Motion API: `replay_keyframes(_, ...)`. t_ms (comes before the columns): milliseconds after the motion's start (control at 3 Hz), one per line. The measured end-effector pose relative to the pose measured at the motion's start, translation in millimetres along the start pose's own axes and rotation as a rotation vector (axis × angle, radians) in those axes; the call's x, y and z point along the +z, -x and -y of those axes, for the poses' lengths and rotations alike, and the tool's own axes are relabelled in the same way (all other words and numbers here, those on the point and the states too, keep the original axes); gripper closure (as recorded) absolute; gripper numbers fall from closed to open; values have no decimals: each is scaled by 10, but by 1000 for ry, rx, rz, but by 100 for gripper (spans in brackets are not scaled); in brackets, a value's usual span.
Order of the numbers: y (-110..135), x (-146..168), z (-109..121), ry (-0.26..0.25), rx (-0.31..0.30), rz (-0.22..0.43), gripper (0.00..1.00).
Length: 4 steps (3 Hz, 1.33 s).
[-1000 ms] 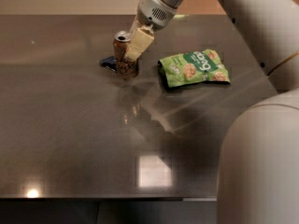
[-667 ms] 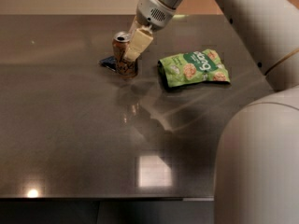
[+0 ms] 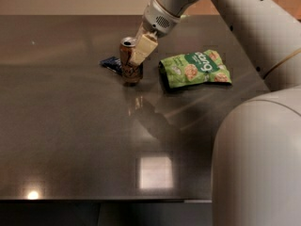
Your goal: Move orange can near rxbar blueberry
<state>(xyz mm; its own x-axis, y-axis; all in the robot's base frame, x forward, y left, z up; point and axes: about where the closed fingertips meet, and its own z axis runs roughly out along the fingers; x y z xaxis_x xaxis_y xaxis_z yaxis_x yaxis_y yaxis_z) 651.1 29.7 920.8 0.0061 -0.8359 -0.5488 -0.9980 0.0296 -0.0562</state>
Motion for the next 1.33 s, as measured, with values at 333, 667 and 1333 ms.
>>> replay_keyframes(333, -56, 29, 35, -3, 7, 1, 97)
replay_keyframes(667, -136, 128, 83, 0, 7, 10, 75)
replay_keyframes(1333, -216, 192, 129, -5, 8, 31, 28)
